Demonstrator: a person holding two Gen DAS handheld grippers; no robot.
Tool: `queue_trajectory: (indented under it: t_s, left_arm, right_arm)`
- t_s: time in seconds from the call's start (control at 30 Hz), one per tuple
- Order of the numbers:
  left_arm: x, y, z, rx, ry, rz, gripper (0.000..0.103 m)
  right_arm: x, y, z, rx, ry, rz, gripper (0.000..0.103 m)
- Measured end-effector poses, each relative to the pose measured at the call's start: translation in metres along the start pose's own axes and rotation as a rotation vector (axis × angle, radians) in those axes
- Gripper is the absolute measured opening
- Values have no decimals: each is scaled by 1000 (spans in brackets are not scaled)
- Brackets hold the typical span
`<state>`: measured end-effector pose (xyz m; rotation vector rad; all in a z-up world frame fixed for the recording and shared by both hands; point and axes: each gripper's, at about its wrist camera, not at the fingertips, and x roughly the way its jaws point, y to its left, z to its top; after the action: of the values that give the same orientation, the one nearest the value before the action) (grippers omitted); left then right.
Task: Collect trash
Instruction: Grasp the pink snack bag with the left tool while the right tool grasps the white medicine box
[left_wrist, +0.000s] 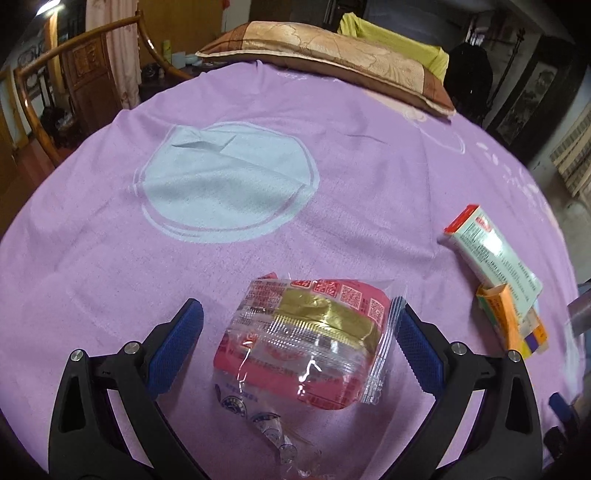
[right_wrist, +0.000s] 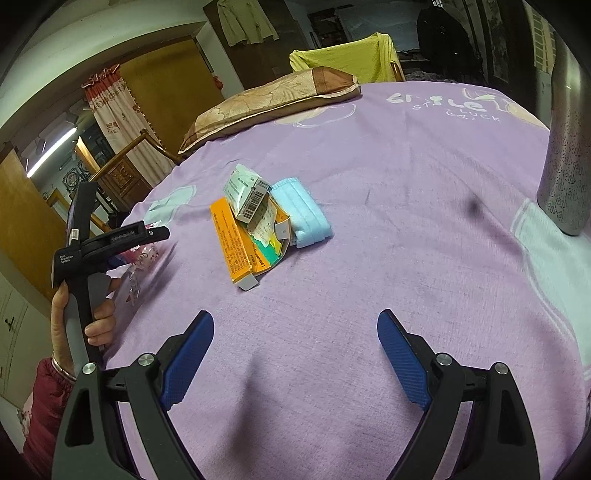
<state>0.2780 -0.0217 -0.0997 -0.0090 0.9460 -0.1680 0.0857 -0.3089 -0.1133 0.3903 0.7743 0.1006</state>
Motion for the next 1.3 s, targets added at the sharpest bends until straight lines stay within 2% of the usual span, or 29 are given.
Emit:
queue_trajectory:
  t_s: [0.2, 0.3, 0.4, 0.5, 0.6, 0.8, 1.0, 1.03, 1.07, 1.13, 1.3]
  left_arm:
    - [11, -21, -2, 101, 38, 132, 97]
    - [11, -17, -3, 97, 37, 125, 96]
    - [11, -18, -3, 98, 37, 124, 96]
    - [11, -18, -2, 97, 37, 124, 96]
    - [11, -18, -2, 97, 37, 124, 96]
    - [11, -17, -2, 98, 37, 124, 96]
    - [12, -18, -2, 97, 36, 125, 96]
    - [12, -18, -2, 97, 36, 125, 96]
    - [12, -17, -2, 97, 36, 125, 96]
    - [12, -17, -2, 97, 36, 125, 96]
    - [12, -17, -2, 97, 36, 125, 96]
  right_arm:
    - [2, -1, 3, 10, -5, 10, 89]
    - [9, 10, 15, -36, 25, -28, 89]
    - [8, 28, 36, -101, -15, -69, 89]
    - [14, 49, 69, -135, -59, -72, 89]
    - [40, 74, 101, -177, -65, -101, 89]
    - [115, 96, 132, -251, 33, -212, 87]
    - [155, 98, 135, -247, 116, -187, 74]
    - [158, 99, 132, -260, 125, -194, 63]
    - [160, 98, 131, -264, 130, -200, 59]
    - [156, 88, 133, -220, 119, -194, 43]
    - [111, 55, 149, -62, 25, -101, 43]
